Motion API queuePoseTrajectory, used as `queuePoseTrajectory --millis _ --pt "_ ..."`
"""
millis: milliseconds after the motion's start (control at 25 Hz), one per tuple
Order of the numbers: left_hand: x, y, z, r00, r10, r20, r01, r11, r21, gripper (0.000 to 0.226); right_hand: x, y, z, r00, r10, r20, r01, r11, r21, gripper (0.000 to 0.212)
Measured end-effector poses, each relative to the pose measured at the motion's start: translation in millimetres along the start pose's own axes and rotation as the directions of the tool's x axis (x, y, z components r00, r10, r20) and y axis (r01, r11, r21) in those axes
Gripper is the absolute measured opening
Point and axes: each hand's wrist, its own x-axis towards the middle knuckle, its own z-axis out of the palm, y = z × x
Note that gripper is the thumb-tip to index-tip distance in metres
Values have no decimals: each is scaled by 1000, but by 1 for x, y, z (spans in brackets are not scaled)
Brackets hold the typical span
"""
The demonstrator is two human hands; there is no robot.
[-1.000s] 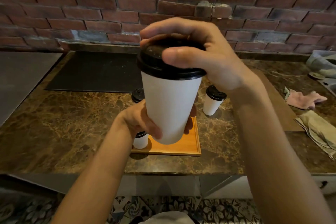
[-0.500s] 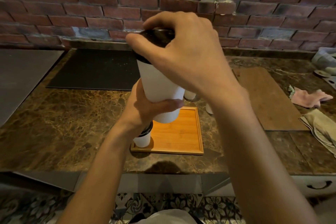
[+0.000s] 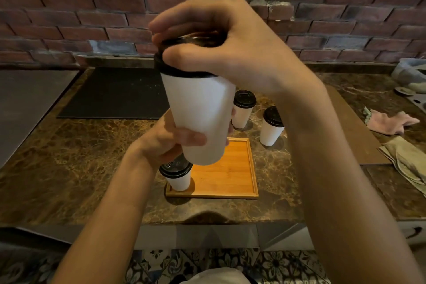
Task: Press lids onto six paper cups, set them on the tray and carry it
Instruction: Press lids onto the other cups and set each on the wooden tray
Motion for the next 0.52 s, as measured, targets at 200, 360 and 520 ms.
queuePoseTrajectory --millis 200,360,520 --pt "9 -5 3 921 116 -371 -43 979 200 72 6 -11 28 947 80 -310 -202 899 -388 44" --pt "15 -3 6 839 151 -523 25 949 315 74 9 -10 43 882 71 -467 -336 789 -514 39" --pt "9 0 -1 904 65 -423 30 976 215 89 -1 -4 23 961 19 -275 -119 927 -355 45"
